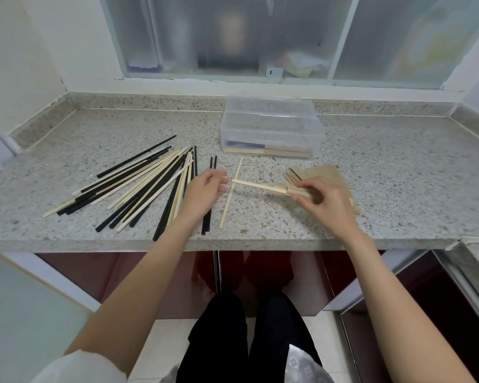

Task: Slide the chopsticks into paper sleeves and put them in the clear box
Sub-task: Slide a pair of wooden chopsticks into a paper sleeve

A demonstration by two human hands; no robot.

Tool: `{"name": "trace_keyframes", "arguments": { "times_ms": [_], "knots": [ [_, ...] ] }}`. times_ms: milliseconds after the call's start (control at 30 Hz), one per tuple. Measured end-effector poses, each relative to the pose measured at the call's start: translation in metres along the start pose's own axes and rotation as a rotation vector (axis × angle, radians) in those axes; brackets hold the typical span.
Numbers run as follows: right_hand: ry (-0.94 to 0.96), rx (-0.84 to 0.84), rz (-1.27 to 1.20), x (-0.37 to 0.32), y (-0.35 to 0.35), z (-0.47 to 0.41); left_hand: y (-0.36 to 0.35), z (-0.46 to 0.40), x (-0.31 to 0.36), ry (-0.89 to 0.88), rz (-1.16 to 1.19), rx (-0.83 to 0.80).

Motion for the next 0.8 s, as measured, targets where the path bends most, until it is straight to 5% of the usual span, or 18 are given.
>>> {"name": "trace_keyframes", "arguments": {
  "times_ms": [100, 233, 400, 600, 667, 800],
  "knots": [
    [-0.032, 0.035, 0.054, 0.012, 0.005, 0.003, -0.005, -0.009, 0.008, -0.283, -0.479, -0.005],
    [-0.066, 0.033, 0.080, 0.022, 0.005, 0.008, -0.031, -0.014, 0.001, -0.289, -0.744, -0.165],
    [-0.101, 0.037, 0.069, 0.028, 0.006, 0.012, -0.034, -0.023, 0.005, -0.151, -0.724, -0.182],
    [-0.105, 0.038, 0.110, 0.033, 0.012, 0.012, -0.012, -0.012, 0.007, 0.032, -0.132, -0.173],
    [-0.089, 0.036, 0.125, 0.031, 0.013, 0.011, -0.002, -0.007, 0.022, -0.077, -0.028, -0.151],
    [-0.044, 0.028, 0.100, 0.021, 0.014, 0.007, 0.014, 0.005, 0.047, -0.514, -0.248, -0.107]
  ]
}}
Point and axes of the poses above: each hand's wrist, its own z-axis away from the middle knuckle, its own y-axis out of the back of the hand, x = y × z, the point moved 8 cm from there along -z, towards the middle knuckle, and after that the axes turned 13 degrees about x, right-handed, at the moved point
